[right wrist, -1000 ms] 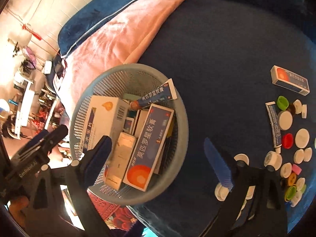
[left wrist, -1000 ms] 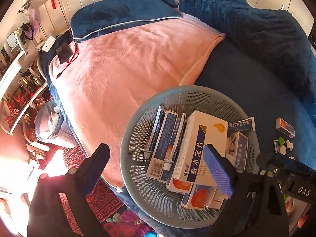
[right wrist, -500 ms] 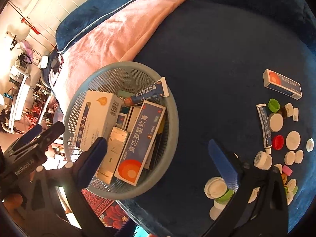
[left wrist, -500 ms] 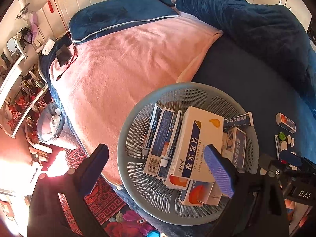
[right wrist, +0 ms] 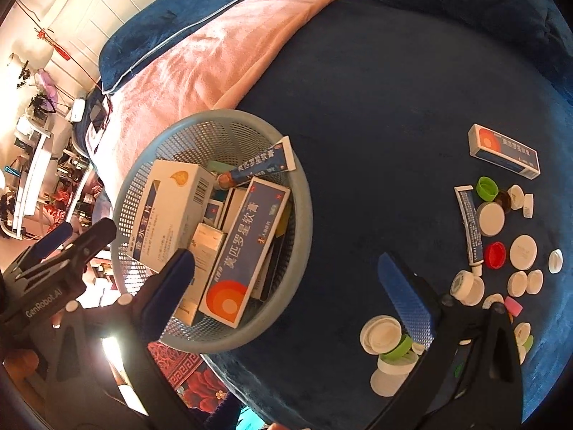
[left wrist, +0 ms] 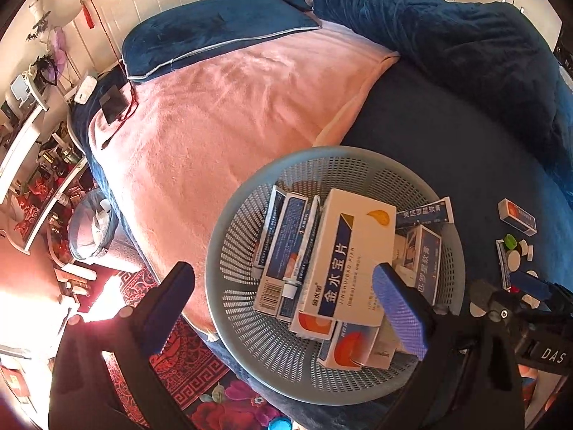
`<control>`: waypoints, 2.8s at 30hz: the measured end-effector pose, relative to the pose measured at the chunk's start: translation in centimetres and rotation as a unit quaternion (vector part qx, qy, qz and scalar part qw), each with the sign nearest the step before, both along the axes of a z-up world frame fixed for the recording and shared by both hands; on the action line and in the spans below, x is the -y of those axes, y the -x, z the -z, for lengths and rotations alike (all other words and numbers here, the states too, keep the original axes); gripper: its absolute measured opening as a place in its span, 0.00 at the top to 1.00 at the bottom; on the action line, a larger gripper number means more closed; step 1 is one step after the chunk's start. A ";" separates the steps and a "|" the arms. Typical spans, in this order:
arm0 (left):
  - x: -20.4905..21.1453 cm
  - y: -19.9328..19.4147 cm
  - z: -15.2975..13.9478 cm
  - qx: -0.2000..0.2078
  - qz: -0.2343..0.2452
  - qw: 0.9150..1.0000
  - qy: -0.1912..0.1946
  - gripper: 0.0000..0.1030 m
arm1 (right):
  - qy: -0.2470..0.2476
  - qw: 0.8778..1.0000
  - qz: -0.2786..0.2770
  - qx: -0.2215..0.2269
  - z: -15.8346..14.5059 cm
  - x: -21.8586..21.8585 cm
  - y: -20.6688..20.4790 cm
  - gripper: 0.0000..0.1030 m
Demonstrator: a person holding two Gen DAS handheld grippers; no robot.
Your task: Organize objects
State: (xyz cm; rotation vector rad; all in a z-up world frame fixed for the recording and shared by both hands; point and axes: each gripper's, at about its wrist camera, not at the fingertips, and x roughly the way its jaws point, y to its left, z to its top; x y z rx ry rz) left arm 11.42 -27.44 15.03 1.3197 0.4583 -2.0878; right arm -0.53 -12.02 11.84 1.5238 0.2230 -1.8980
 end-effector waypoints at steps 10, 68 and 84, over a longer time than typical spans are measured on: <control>-2.8 2.2 0.5 -0.001 0.033 0.999 -0.011 0.03 | -0.021 1.000 0.023 -0.002 0.7 -3.3 1.6 0.00; -23.3 23.8 12.9 0.056 0.185 0.974 -0.118 0.81 | -0.049 0.961 0.272 0.014 6.5 -27.2 13.1 0.00; -18.3 21.8 10.0 -0.023 0.178 0.973 -0.148 0.83 | -0.033 0.964 0.263 -0.001 6.3 -23.9 13.7 0.00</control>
